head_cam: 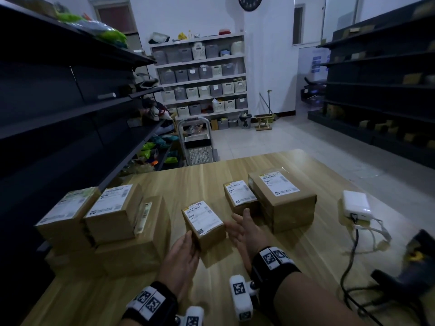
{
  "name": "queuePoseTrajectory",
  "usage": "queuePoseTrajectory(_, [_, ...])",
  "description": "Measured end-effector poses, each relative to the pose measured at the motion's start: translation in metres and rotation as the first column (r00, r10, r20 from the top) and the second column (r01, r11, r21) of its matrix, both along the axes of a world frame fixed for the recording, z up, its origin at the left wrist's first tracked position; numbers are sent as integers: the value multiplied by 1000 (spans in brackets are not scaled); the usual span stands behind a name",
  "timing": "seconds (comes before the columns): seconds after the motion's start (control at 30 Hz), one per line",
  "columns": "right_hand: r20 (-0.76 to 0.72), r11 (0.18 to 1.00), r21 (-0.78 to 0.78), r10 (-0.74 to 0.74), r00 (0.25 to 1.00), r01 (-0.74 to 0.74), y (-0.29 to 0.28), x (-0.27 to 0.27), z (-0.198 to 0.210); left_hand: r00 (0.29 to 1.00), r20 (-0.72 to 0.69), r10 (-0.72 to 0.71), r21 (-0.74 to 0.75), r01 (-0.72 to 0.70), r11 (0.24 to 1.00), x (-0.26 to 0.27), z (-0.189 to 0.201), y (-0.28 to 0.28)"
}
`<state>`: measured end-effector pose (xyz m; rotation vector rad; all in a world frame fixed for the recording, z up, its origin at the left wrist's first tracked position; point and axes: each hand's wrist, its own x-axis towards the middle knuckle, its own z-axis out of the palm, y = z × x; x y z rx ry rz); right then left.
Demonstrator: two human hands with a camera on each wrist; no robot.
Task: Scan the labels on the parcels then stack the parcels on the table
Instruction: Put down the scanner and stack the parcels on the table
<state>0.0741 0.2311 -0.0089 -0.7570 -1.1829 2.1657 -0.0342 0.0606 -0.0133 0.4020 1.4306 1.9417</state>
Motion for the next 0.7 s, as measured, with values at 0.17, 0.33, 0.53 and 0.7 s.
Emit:
queuePoseTrajectory(0.17, [35,999,22,-39,999,38,-3,-2,-3,998,-51,-21,-10,21,1000,1,1,-2])
queuePoseTrajectory(0.33, [70,999,33,-11,997,9,-11,1,10,999,-52,12,-64,-16,998,5,13,-5])
queuePoseTrajectory(0.53, [-27,999,14,-40,999,40,-26,14,41,986,-168,-20,-121,0,993,24,62,-22])
queuePoseTrajectory(0.7, [-175,997,54,-40,984,50,-44,-1,110,934,-350,73,-94,-113,989,34,132,-46])
